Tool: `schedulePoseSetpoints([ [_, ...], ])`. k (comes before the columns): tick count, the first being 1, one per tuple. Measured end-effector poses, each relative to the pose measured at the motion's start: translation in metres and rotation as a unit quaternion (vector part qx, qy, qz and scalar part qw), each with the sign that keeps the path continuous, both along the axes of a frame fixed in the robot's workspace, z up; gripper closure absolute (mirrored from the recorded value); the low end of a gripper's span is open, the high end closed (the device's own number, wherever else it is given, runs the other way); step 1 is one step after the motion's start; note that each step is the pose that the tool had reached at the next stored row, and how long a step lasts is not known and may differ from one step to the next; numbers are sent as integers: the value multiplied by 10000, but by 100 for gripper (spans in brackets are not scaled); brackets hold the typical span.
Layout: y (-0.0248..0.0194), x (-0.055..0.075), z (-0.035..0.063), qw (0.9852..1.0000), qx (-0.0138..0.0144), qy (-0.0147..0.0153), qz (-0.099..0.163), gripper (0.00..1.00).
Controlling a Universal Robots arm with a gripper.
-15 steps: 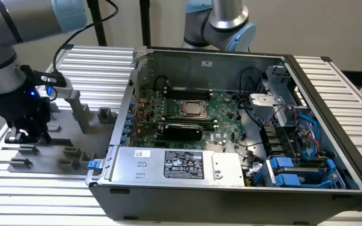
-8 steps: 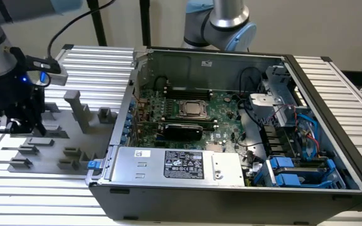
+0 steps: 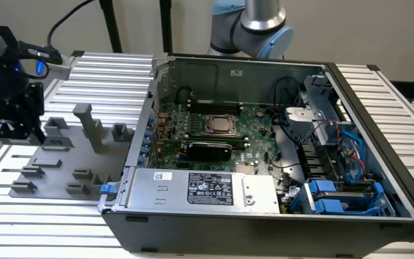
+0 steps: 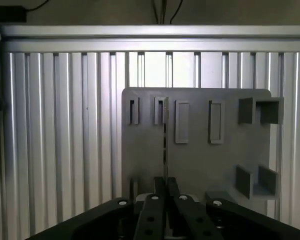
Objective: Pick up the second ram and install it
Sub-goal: 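Pick up the second ram and move it above second insertion slot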
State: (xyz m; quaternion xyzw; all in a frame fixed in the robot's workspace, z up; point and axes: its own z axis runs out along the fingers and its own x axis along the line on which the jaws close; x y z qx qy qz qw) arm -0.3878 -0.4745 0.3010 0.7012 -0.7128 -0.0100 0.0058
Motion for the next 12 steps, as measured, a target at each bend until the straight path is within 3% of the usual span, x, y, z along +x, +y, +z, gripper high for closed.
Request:
schedulePoseSetpoints([
  [12,0,171,533,10000,0,0,0,100],
])
